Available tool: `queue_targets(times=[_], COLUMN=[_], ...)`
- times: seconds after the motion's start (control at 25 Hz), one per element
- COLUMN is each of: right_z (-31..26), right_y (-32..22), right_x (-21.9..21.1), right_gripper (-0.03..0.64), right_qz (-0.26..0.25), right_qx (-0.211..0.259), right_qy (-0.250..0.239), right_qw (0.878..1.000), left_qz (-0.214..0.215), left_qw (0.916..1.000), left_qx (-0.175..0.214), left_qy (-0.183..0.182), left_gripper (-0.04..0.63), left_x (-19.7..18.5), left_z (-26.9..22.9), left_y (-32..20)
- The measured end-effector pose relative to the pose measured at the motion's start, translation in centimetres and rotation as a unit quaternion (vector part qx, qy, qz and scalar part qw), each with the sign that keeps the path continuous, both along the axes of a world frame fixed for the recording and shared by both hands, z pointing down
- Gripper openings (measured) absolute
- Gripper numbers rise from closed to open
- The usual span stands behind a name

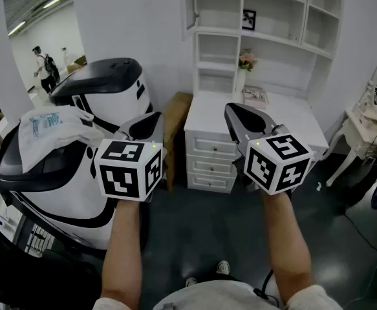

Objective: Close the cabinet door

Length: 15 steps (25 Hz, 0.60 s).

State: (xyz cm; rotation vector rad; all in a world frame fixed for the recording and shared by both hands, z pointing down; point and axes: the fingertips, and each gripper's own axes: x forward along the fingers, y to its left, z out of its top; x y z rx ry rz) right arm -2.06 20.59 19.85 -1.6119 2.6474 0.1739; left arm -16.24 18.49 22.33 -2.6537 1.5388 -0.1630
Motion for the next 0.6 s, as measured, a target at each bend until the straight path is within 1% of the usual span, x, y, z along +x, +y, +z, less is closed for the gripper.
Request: queue_targets(times=[0.4, 0.6], right_z=[0.0, 0.2], right_y=[-0.2, -0.9], right_x=[-1.4, -1.9], right_gripper=[0.006, 0.031], right_qz=[0.005, 0.001], right_qx=[0.007, 0.007], right_qy=[0.008, 0.009], right_qw=[1.0, 1.0], left_qz=[0.007, 0.006], left_qw=[1.0, 1.0], left_qx=[-0.001, 0.001], left_qy=[0.002, 0.006], left_gripper=[0.0, 0.0], left_x=[-0.5, -0.8], left_z=[0.3, 0.1], left_y=[-0.2, -1.0])
